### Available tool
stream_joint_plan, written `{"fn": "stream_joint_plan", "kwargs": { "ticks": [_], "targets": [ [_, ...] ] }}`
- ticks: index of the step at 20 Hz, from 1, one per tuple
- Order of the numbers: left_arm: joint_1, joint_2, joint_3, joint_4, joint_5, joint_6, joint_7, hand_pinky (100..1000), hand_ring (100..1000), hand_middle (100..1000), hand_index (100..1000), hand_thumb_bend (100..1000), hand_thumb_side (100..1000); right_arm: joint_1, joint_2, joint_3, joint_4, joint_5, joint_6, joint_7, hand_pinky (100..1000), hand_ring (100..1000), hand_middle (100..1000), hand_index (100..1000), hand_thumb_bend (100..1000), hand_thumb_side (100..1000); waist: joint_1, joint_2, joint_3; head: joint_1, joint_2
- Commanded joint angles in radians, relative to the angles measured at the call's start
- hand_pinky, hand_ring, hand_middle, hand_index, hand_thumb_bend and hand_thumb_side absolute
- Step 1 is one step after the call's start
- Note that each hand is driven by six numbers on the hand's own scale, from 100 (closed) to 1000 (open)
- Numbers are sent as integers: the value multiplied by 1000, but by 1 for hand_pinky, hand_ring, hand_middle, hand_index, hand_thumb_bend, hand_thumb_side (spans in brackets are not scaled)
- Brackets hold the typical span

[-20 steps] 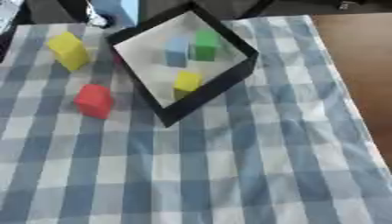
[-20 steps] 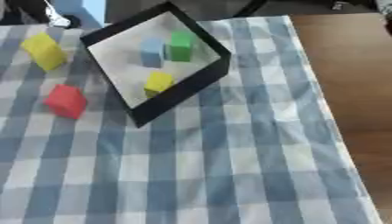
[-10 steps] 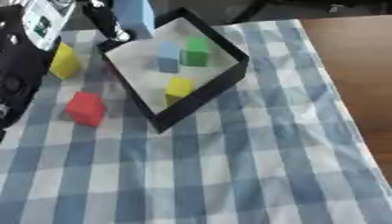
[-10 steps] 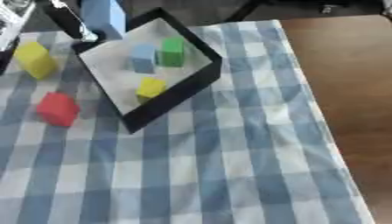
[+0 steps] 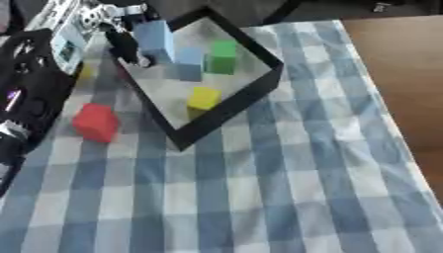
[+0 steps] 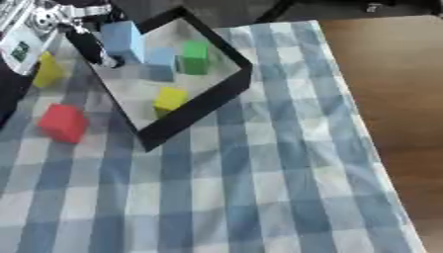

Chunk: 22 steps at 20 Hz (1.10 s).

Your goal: Pick up objects on the table and place them in the box.

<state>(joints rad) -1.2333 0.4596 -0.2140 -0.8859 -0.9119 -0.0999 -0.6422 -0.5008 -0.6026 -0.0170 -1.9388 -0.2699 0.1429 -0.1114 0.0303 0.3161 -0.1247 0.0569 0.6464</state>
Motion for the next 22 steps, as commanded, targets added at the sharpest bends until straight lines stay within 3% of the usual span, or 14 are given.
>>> {"fn": "stream_joint_plan", "kwargs": {
  "ticks": [1, 5, 6, 7, 9, 12, 15, 18, 22],
  "targets": [
    [-18, 8, 12, 11, -13, -5, -18, 739, 727, 662, 747, 433, 100, -12, -17, -4, -15, 0, 1, -2, 890, 764, 696, 748, 100, 545, 9, -7, -3, 3, -8],
    [-16, 5, 14, 26, -25, -5, -35, 822, 830, 783, 865, 671, 167, -10, -17, -4, -14, 1, 2, -2, 890, 764, 696, 748, 100, 544, 9, -8, -3, 4, -5],
    [-16, 5, 15, 27, -32, -4, -37, 824, 832, 784, 868, 683, 173, -9, -17, -4, -13, 1, 2, -2, 890, 764, 696, 748, 100, 544, 9, -8, -3, 3, -4],
    [-15, 6, 16, 28, -40, -3, -37, 847, 852, 804, 895, 804, 244, -9, -18, -4, -13, 1, 2, -2, 890, 764, 696, 748, 100, 544, 9, -8, -2, 3, -4],
    [-14, 8, 18, 30, -58, 1, -37, 858, 862, 815, 906, 872, 265, -7, -19, -4, -13, 1, 2, -2, 890, 764, 696, 748, 100, 544, 9, -9, -1, 3, -2],
    [-13, 10, 22, 33, -80, 3, -38, 861, 873, 824, 911, 893, 272, -6, -19, -3, -12, 1, 3, -2, 890, 764, 695, 748, 100, 544, 8, -10, 1, 4, 1],
    [-15, 21, 31, 29, -87, 7, -35, 849, 865, 814, 895, 826, 266, -4, -22, -2, -10, 2, 5, -3, 890, 764, 695, 748, 100, 544, 7, -12, 5, 5, 4],
    [-23, 51, 51, 9, -45, 16, -16, 822, 844, 791, 876, 759, 280, -1, -25, -2, -11, 4, 5, -3, 890, 764, 695, 748, 100, 543, 7, -14, 9, 4, 6],
    [-39, 128, 83, -24, 28, 48, 29, 809, 843, 779, 845, 738, 282, 7, -33, -5, -13, 5, 4, -5, 890, 764, 695, 748, 100, 543, 12, -20, 19, -3, 13]
  ]
}}
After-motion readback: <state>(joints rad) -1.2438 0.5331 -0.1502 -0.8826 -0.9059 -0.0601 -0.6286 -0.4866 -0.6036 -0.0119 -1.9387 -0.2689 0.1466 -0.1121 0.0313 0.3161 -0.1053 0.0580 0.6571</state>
